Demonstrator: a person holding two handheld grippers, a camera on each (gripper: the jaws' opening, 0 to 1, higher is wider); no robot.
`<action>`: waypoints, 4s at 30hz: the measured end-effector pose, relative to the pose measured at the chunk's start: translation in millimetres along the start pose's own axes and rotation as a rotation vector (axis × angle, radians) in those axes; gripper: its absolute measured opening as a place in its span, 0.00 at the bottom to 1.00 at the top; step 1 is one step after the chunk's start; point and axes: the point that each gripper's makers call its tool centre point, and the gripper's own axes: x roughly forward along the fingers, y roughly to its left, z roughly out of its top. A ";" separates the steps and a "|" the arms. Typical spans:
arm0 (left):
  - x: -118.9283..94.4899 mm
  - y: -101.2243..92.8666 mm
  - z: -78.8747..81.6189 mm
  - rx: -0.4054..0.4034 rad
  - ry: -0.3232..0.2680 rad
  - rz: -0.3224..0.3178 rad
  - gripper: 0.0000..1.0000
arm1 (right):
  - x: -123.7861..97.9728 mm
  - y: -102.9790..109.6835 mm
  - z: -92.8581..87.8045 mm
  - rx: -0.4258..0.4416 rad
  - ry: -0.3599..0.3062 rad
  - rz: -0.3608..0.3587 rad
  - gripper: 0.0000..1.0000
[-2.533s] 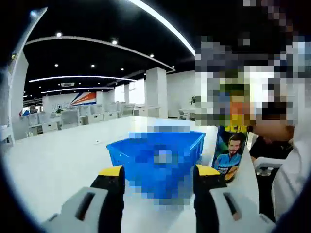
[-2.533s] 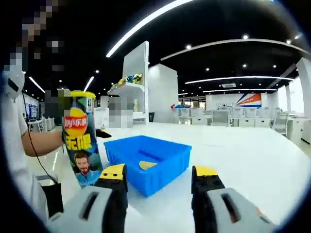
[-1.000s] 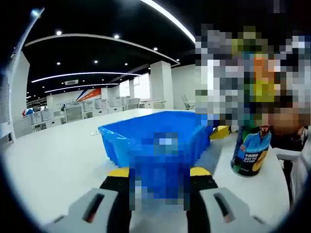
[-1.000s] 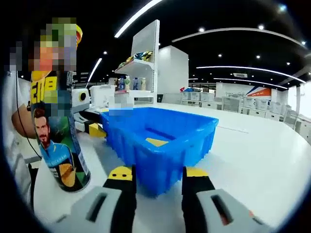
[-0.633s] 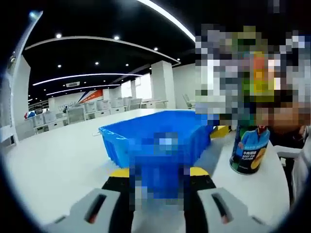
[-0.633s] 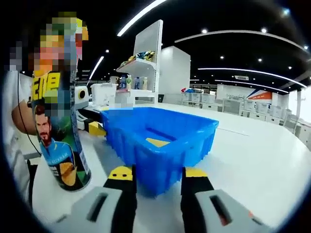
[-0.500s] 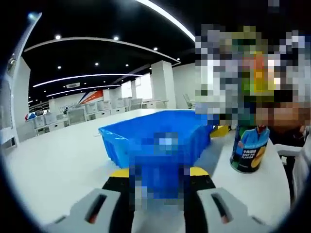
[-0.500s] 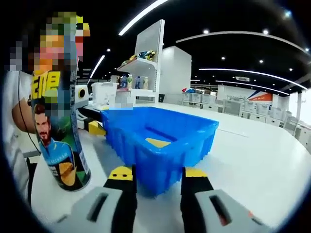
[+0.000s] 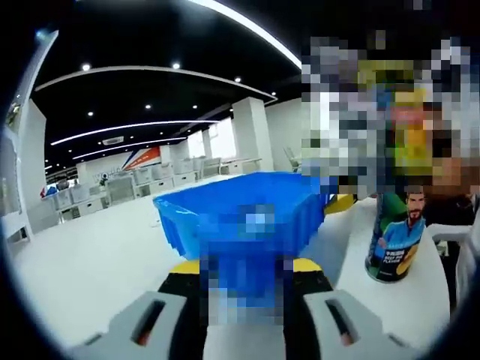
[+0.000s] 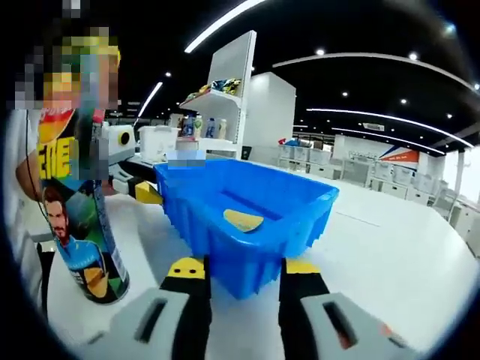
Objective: Open the lid of the chip container on the table, take out the chips, place them into the box in front of the container, and close the lid
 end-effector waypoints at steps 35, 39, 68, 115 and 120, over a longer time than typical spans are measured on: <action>86.0 88.5 -21.4 -0.044 0.107 -0.005 0.37 | 100.1 -90.1 -16.1 -0.044 0.085 -0.004 0.33; 88.4 91.8 -27.0 -0.065 0.117 -0.010 0.37 | 101.3 -90.2 -19.5 -0.040 0.090 -0.002 0.33; 40.7 91.1 -29.4 -0.180 0.181 0.043 0.58 | 53.9 -85.3 -10.4 0.049 0.099 -0.078 0.54; -138.8 -55.1 -16.4 -0.149 0.412 0.028 0.84 | -143.7 25.1 -13.4 0.102 0.306 -0.194 0.73; -134.0 -57.0 -13.5 -0.155 0.398 0.022 0.85 | -143.0 23.6 -14.7 0.120 0.307 -0.202 0.73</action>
